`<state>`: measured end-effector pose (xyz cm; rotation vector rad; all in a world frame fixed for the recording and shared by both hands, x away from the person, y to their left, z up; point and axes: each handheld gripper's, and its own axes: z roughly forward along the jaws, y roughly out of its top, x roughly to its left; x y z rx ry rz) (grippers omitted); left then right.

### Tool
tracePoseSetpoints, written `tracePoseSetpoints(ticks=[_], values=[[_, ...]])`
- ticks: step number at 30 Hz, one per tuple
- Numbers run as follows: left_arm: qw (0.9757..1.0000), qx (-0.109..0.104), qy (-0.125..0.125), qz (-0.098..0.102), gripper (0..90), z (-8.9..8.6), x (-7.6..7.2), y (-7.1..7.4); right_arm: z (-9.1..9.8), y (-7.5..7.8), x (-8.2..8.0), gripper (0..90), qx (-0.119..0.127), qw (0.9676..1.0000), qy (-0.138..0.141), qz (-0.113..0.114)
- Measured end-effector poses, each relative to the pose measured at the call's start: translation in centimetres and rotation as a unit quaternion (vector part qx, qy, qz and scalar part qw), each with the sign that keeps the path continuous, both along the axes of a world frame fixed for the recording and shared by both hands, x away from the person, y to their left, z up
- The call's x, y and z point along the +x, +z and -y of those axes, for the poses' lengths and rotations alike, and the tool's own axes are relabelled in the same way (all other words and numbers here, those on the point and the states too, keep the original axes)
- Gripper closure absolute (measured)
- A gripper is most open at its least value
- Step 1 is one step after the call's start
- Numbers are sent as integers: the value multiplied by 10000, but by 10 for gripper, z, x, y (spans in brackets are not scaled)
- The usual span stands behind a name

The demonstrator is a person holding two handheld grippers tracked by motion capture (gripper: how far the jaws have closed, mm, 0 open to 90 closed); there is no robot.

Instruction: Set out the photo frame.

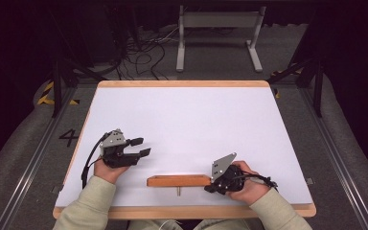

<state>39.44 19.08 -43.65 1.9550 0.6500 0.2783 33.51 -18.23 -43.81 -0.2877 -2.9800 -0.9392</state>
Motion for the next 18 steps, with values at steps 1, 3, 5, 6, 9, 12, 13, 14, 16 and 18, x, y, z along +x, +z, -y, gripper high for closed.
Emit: tracePoseSetpoints(ticks=[1, 3, 5, 6, 9, 12, 13, 14, 16, 18], values=[[10000, -7, 10, -8, 453, 0, 0, 0, 0, 0, 1, 900, 24, 10000, -29, 20], [10000, -8, 12, -10, 453, 0, 0, 0, 1, -1, 2, 900, 70, 9999, -85, 16], [10000, 3, 34, -21, 453, -1, -1, -1, 2, -1, 4, 900, 178, 9997, -137, -12], [10000, -3, 34, -25, 453, -1, -1, -1, 2, -1, 5, 900, 199, 9996, -173, -33], [10000, 13, 51, -19, 453, -3, -2, -1, 2, -3, 9, 900, 269, 9993, -267, -31], [10000, 8, 73, -31, 452, -4, -3, -2, 2, -3, 13, 900, 360, 9987, -368, -48], [10000, 8, 92, -30, 452, -5, -3, -2, 2, -3, 16, 900, 395, 9983, -434, -31], [9999, 28, 98, -23, 452, -6, -3, -2, 2, -3, 18, 900, 454, 9976, -511, -54], [9999, 24, 125, -39, 451, -7, -4, -2, 2, -2, 22, 900, 511, 9969, -595, -28], [9999, 18, 142, -53, 450, -8, -5, -3, 1, -3, 28, 900, 555, 9958, -722, -35]])
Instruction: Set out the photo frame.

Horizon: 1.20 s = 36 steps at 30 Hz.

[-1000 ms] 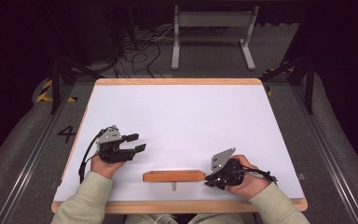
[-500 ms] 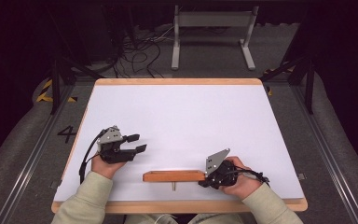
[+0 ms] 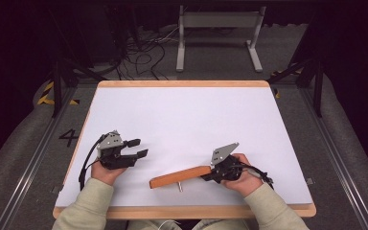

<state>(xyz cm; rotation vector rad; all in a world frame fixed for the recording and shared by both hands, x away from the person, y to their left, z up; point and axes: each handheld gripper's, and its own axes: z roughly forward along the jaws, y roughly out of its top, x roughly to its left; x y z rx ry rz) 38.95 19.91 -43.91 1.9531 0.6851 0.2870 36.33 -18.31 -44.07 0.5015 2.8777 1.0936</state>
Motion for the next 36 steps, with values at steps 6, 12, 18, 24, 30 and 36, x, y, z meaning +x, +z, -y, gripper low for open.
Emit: tracePoseSetpoints(ticks=[6, 12, 18, 24, 30, 36], values=[[10000, 18, 41, 5, 449, -3, -1, -1, -6, 2, 14, 900, 89, 9997, -210, -37], [10000, -3, 60, 2, 449, -5, -2, -1, -14, 3, 30, 900, 182, 9987, -453, -128], [10000, -5, 78, 13, 446, -6, -2, -1, -24, 4, 45, 900, 272, 9984, -471, -181], [10000, 3, 87, 9, 444, -6, -1, -2, -32, 5, 57, 900, 353, 9973, -591, -249], [9999, -12, 105, -8, 436, -6, -1, -2, -45, 7, 65, 900, 385, 9962, -735, -274], [9999, -15, 113, -23, 434, -6, -1, -3, -59, 9, 74, 900, 459, 9958, -735, -302]])
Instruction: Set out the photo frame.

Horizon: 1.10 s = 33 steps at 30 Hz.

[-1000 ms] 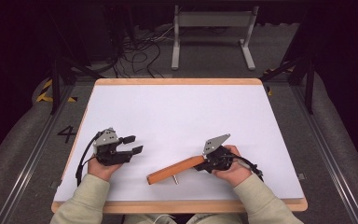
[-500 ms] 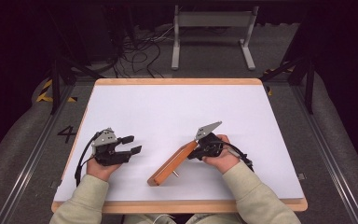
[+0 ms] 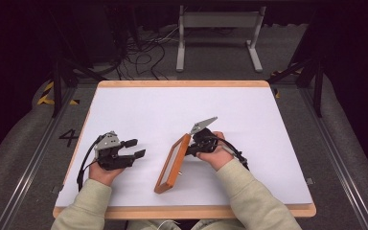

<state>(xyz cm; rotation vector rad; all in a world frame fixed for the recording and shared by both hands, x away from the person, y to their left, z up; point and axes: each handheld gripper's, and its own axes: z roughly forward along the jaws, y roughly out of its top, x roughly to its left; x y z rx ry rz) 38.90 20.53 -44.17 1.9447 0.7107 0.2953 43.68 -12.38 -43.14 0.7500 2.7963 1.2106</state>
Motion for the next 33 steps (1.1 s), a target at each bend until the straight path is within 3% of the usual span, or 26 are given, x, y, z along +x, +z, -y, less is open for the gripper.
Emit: tracePoseSetpoints(ticks=[7, 16, 22, 29, 30, 33], values=[[10000, 3, -10, 16, 433, 0, 1, 0, -10, 0, 6, 900, 148, 9999, 39, -9], [10000, -26, 15, 4, 431, 0, 1, 0, -9, 2, 5, 900, 235, 9997, 1, 40], [10000, -25, 46, 3, 428, -1, 3, -1, 1, 15, -1, 847, -262, 9984, -389, 302], [10000, -29, 70, 2, 429, -1, 3, 0, 14, 32, -11, 760, -446, 9969, -512, 393], [10000, -22, 55, 13, 428, -1, 4, -1, 19, 39, -16, 683, -520, 9962, -553, 423], [10000, -14, 74, -1, 428, -1, 3, -1, 24, 47, -22, 594, -538, 9960, -591, 411]])
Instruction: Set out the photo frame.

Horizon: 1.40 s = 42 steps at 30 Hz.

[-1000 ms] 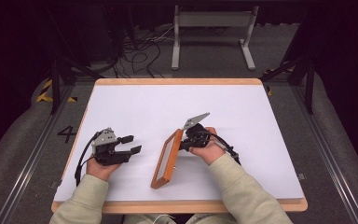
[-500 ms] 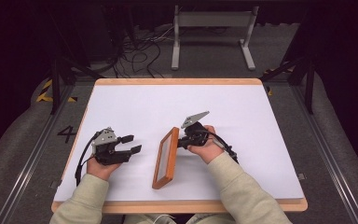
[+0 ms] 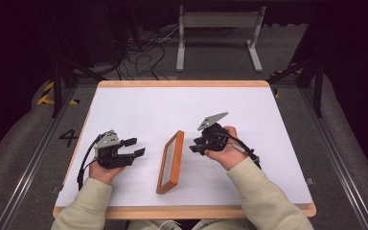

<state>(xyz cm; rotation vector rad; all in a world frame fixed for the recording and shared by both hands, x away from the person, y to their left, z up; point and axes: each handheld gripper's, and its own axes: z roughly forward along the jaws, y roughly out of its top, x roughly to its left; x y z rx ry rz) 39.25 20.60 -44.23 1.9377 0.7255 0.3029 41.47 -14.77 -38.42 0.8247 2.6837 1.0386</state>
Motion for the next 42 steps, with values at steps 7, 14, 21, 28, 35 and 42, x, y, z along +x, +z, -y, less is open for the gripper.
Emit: tracePoseSetpoints(ticks=[7, 14, 21, 28, 35, 42], values=[[10000, 13, -2, -1, 428, 0, 0, 0, 6, 22, -16, 429, -55, 10000, -62, -36], [10000, 37, 34, 0, 428, 1, 1, 0, 2, 45, -34, 265, 15, 9999, -157, -58], [10000, 65, 26, 6, 428, 1, 2, 0, -7, 54, -44, 153, 60, 9994, -348, 45], [9999, 102, 66, 7, 428, 0, 2, 0, -20, 49, -42, 105, 259, 9978, -458, -404], [9999, 139, 89, 21, 429, 0, 2, -1, -36, 40, -38, 83, 293, 9972, -447, -519], [9998, 168, 104, 4, 429, -1, 2, -1, -52, 30, -36, 91, 240, 9967, -393, -674]])
